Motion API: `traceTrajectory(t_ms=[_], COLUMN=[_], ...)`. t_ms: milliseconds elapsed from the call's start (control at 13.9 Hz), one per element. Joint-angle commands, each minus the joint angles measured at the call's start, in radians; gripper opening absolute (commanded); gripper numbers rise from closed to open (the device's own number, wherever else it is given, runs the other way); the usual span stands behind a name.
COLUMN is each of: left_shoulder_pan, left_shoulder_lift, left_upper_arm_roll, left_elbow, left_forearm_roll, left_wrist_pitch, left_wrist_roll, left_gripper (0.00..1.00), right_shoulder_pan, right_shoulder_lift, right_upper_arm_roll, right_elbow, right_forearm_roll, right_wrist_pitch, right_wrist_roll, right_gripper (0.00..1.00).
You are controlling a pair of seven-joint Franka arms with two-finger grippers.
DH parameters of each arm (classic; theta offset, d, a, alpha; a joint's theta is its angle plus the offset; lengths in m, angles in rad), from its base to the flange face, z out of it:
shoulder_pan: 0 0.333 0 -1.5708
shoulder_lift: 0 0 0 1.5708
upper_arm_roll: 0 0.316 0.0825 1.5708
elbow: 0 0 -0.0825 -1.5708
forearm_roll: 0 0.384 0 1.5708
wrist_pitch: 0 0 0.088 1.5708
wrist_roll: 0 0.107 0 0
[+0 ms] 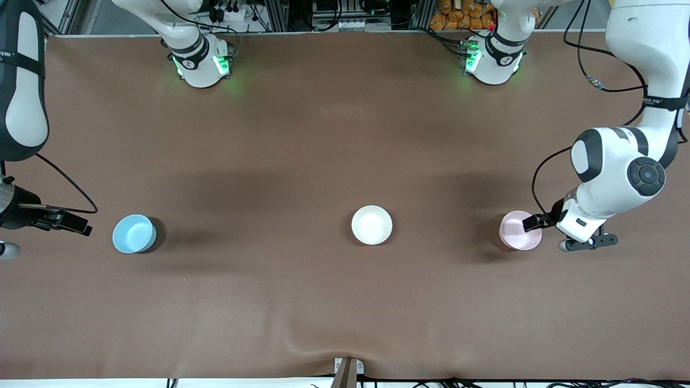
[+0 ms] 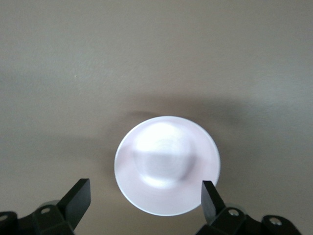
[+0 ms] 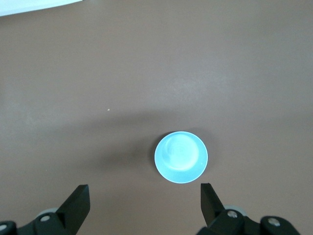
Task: Stack pink and blue bowls on white bowl
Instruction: 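Grasp the pink bowl with the left gripper while the right gripper lowers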
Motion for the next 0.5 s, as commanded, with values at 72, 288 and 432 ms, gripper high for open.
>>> traceTrajectory(t_ms=[72, 288, 432], left_shoulder_pan=[0.021, 0.044, 0.048], left_shoulder_lift=[0.049, 0.078, 0.092], left_upper_arm_roll=[-0.005, -0.003, -0.002], left_elbow=[-0.01, -0.008, -0.006], left_forearm_roll=[0.006, 0.006, 0.006], left_wrist_pitch=[0.037, 0.042, 0.051], left_wrist_roll=[0.006, 0.004, 0.004], left_gripper=[1.0, 0.88, 0.81], right_shoulder_pan=[-0.01, -0.033, -0.05], right_shoulder_lift=[-0.001, 0.002, 0.002], right_upper_arm_roll=[0.006, 0.006, 0.006], right_elbow=[-0.014, -0.023, -0.046], right_forearm_roll=[0.007, 0.007, 0.006], right_wrist_pitch=[-0.026, -0.031, -0.029], right_wrist_roll=[0.001, 0.001, -0.002], right_gripper=[1.0, 1.0, 1.0])
